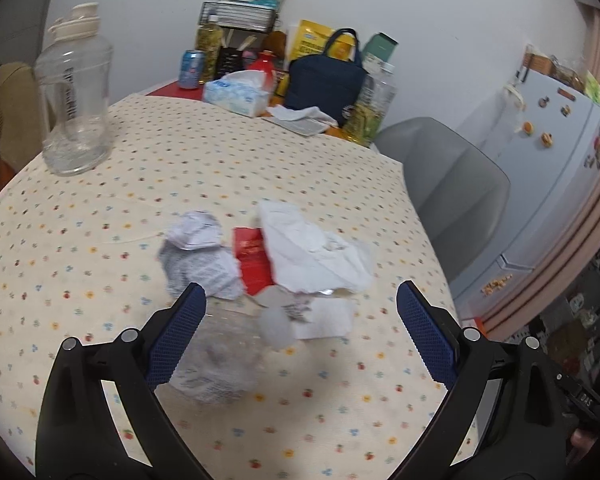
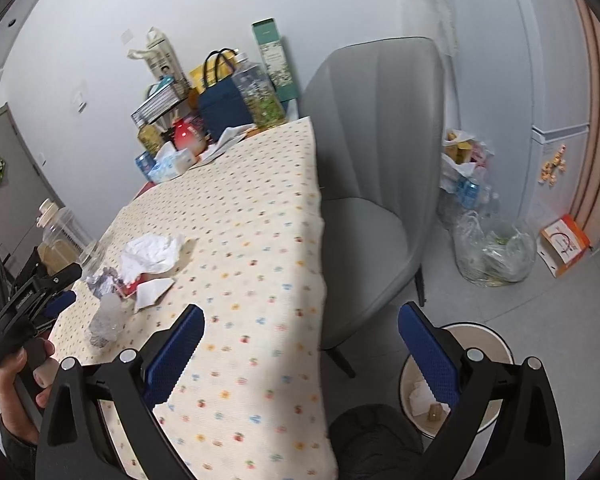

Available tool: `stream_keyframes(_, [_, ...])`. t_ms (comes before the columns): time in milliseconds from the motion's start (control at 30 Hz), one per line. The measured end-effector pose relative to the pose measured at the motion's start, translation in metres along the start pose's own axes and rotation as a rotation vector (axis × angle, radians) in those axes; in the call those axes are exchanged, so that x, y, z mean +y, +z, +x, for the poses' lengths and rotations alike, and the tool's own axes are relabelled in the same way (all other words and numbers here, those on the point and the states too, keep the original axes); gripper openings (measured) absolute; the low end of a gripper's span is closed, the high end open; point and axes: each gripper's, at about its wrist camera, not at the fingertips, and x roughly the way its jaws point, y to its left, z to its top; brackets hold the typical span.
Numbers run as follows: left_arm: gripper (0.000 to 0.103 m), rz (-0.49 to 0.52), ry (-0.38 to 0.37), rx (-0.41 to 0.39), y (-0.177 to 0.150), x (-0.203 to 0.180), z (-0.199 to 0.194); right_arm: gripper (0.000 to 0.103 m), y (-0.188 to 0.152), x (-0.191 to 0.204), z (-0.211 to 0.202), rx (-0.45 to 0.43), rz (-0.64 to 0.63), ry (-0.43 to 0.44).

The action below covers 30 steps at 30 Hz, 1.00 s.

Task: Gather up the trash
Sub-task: 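Move both tools back over the remaining trash on the table, then lower the left tool onto the crumpled printed paper and close it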

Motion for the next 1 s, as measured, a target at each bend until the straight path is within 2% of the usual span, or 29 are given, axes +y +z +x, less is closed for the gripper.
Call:
stream_keyframes(467, [0.095,-0.170,0.037,-0.020,0.020,0.090,-0.002,0.095,0.019,0.059,0.032,0.004,-0.080,0.066])
stream_keyframes(767, [0.095,-0.263,-0.040,0.048,0.026,0.118,0.021,0.095,0.032,0.090,0.074,0.059,-0.071,0.123])
stream_keyframes(1000, [0.095,-0.326,-0.075,0.090,0.030,0.118,0.045,0.095,0.039,0.106,0.108,0.114,-0.047,0.141])
